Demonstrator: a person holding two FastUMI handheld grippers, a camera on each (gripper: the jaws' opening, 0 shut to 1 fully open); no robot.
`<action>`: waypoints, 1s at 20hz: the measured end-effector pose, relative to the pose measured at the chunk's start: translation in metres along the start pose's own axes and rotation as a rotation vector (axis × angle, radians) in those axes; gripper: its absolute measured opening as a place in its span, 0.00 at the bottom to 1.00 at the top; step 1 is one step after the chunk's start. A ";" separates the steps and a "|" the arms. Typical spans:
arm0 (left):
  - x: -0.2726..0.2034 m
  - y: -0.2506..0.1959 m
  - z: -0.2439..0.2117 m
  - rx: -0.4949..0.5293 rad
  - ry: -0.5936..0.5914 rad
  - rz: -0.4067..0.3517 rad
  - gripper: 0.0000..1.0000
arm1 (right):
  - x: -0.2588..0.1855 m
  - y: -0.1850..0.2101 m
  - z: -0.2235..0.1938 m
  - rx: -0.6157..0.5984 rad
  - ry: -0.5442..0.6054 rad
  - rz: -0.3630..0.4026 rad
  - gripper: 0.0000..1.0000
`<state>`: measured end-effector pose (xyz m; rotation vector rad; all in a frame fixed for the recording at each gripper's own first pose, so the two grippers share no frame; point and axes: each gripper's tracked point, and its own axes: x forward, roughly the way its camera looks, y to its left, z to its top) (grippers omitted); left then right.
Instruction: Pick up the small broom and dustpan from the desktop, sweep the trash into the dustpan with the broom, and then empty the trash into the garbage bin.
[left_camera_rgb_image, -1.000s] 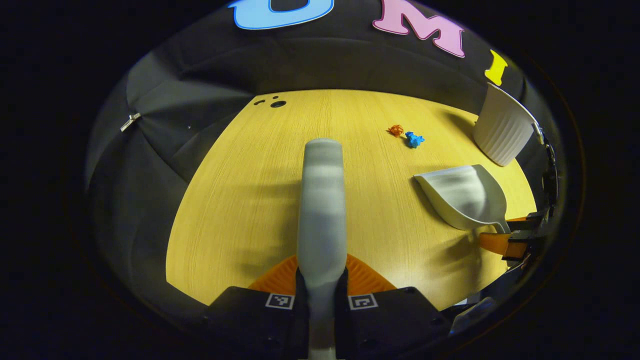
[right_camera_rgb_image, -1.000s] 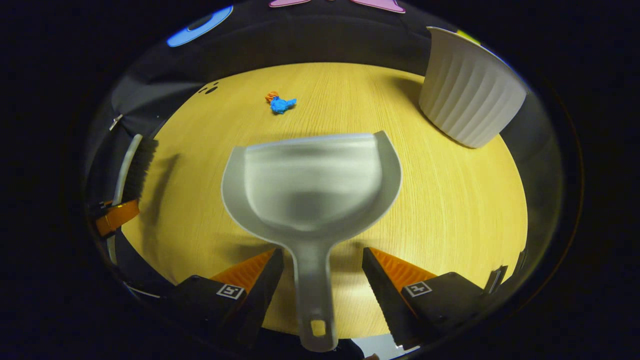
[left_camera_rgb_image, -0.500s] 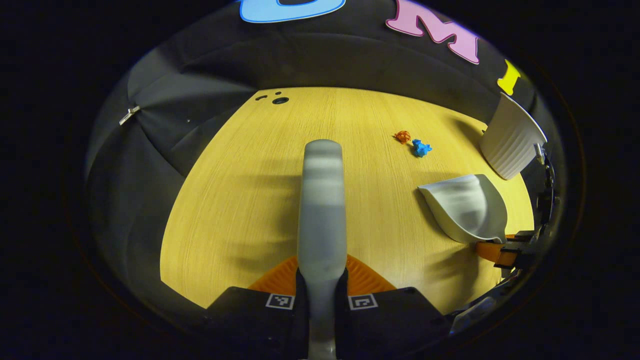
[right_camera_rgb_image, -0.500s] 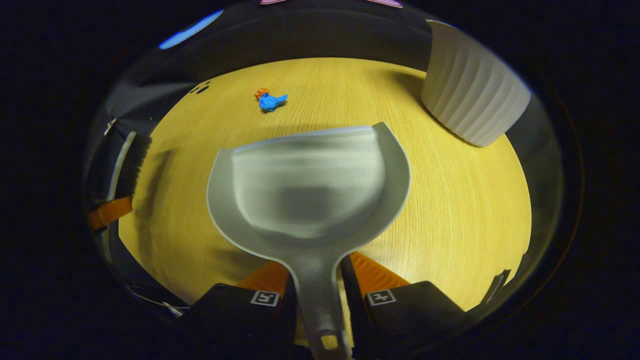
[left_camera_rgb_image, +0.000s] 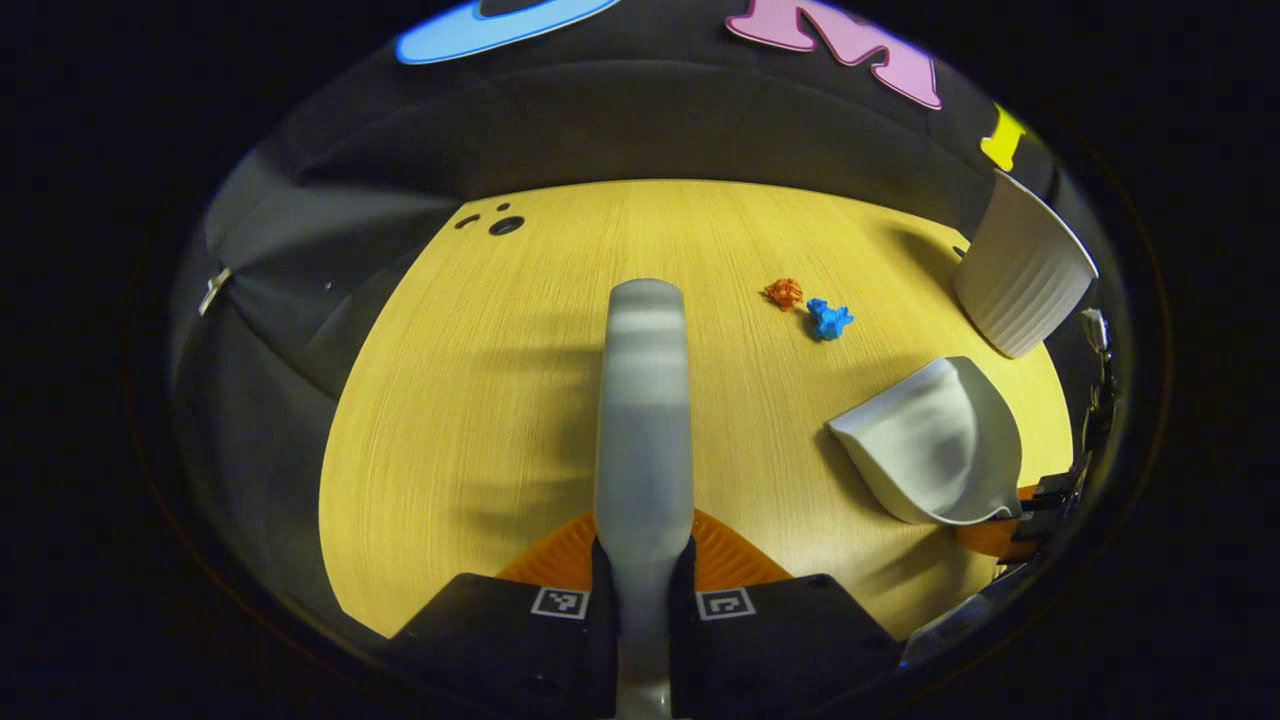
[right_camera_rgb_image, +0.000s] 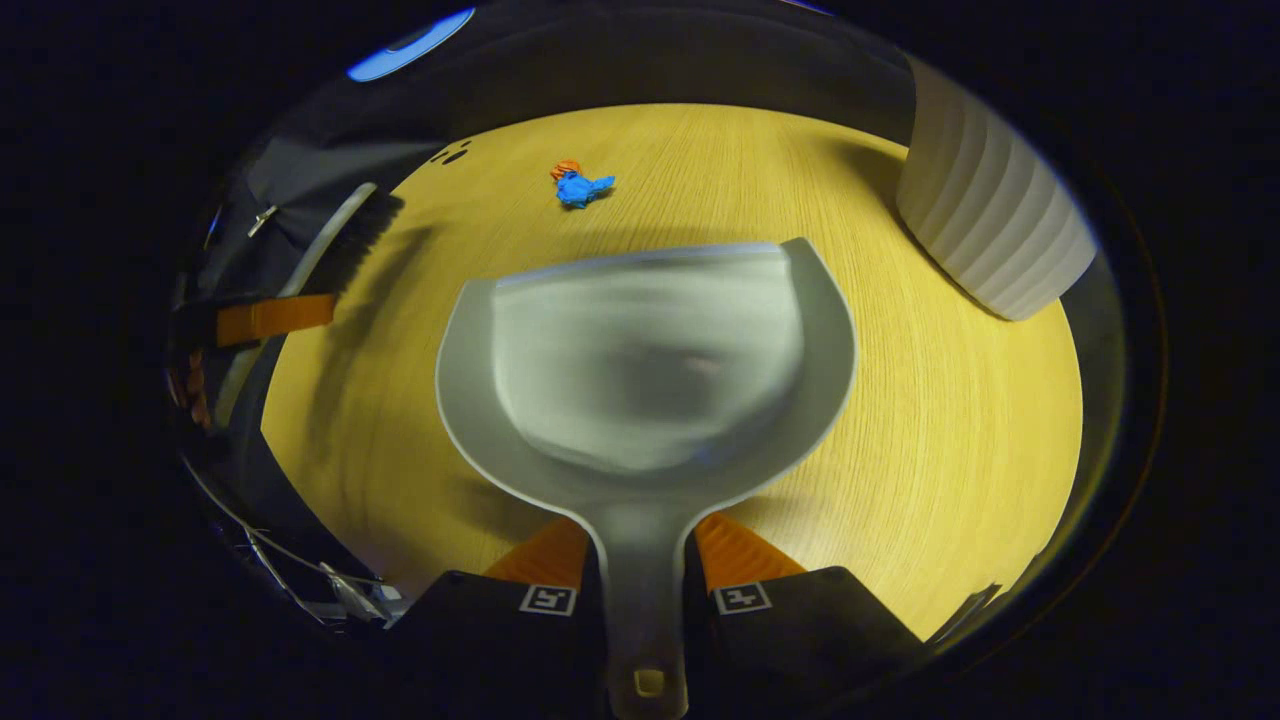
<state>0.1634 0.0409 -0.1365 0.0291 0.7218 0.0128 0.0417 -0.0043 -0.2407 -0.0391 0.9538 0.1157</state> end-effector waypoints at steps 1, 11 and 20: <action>0.006 -0.003 0.012 0.010 0.000 -0.015 0.25 | -0.001 -0.007 0.000 -0.055 -0.007 -0.011 0.35; 0.096 -0.033 0.097 0.378 0.061 -0.047 0.25 | -0.021 -0.040 0.005 -0.120 -0.016 0.045 0.35; 0.125 -0.087 0.114 0.668 0.055 -0.213 0.26 | -0.028 -0.051 0.001 -0.202 0.007 0.072 0.35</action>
